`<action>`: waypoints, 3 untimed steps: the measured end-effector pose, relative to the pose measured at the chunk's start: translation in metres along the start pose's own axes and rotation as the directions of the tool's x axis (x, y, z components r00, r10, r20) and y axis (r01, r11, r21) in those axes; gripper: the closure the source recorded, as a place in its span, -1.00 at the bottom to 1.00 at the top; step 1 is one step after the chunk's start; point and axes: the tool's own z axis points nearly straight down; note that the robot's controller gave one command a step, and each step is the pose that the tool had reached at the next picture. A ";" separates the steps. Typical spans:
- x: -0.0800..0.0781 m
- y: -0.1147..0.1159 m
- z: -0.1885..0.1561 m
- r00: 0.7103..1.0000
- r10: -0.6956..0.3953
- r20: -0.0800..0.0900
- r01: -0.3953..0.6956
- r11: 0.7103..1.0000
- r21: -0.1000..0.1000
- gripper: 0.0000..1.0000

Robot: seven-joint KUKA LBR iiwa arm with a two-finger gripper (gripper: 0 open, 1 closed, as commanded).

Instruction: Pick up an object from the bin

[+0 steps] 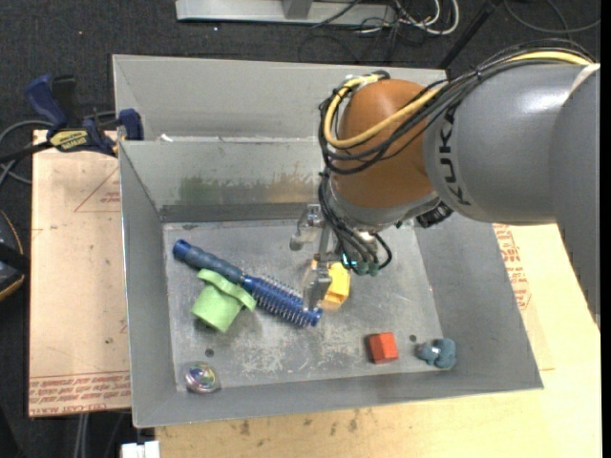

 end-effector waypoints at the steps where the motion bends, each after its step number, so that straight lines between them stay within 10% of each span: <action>1: -0.004 -0.009 0.087 0.996 0.084 0.014 -0.084 0.996 -0.005 -1.00; 3: -0.008 -0.007 0.082 0.996 0.083 0.010 -0.083 0.997 -0.002 -1.00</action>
Offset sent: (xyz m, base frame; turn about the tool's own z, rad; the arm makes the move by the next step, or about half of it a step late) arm 0.0001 -0.0110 -0.0919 0.0854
